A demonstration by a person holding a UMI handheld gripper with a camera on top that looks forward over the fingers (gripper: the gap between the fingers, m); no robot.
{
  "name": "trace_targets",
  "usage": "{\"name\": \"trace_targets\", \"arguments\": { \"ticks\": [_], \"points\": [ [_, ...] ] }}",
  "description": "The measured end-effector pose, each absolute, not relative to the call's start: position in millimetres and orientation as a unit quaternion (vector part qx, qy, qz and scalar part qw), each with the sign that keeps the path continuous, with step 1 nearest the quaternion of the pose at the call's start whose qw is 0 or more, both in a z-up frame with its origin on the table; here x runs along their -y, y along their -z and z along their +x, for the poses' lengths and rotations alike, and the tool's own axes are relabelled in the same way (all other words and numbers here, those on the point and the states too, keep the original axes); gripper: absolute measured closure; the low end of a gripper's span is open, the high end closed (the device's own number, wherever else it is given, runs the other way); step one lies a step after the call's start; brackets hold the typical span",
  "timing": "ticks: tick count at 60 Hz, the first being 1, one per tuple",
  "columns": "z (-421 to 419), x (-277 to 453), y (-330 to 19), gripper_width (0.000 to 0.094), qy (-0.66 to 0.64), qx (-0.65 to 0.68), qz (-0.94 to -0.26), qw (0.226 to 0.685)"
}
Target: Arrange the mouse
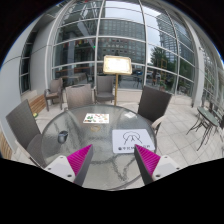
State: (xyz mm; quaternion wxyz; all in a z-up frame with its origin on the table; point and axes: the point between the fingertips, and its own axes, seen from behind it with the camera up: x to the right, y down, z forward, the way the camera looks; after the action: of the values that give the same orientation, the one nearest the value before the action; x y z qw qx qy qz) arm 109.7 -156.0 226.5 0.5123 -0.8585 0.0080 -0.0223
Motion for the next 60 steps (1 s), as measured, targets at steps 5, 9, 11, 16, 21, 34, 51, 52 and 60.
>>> {"name": "trace_targets", "arguments": {
  "ticks": [5, 9, 11, 16, 21, 34, 51, 52, 60],
  "points": [
    [99.2, 157.3, -205.5, 0.0105, 0.025, -0.001, -0.871, 0.491],
    [91.6, 168.7, -183.1, 0.0106, 0.023, 0.012, -0.883, 0.468],
    [78.1, 166.0, -160.2, 0.0108, 0.023, 0.016, -0.888, 0.458],
    [54.6, 174.1, -134.3, 0.0108, 0.012, 0.031, -0.905, 0.425],
    [15.9, 171.0, -99.4, 0.0105, -0.010, 0.037, -0.915, 0.403],
    [-112.2, 113.2, -18.3, 0.0104, -0.062, 0.057, -0.929, 0.360],
    [-211.1, -27.2, 6.0, 0.0102, -0.074, 0.065, -0.930, 0.355],
    [-214.7, -34.9, 7.1, 0.0101, -0.073, 0.066, -0.929, 0.356],
    [-232.0, -86.1, 7.5, 0.0106, -0.070, 0.069, -0.928, 0.359]
  ]
}}
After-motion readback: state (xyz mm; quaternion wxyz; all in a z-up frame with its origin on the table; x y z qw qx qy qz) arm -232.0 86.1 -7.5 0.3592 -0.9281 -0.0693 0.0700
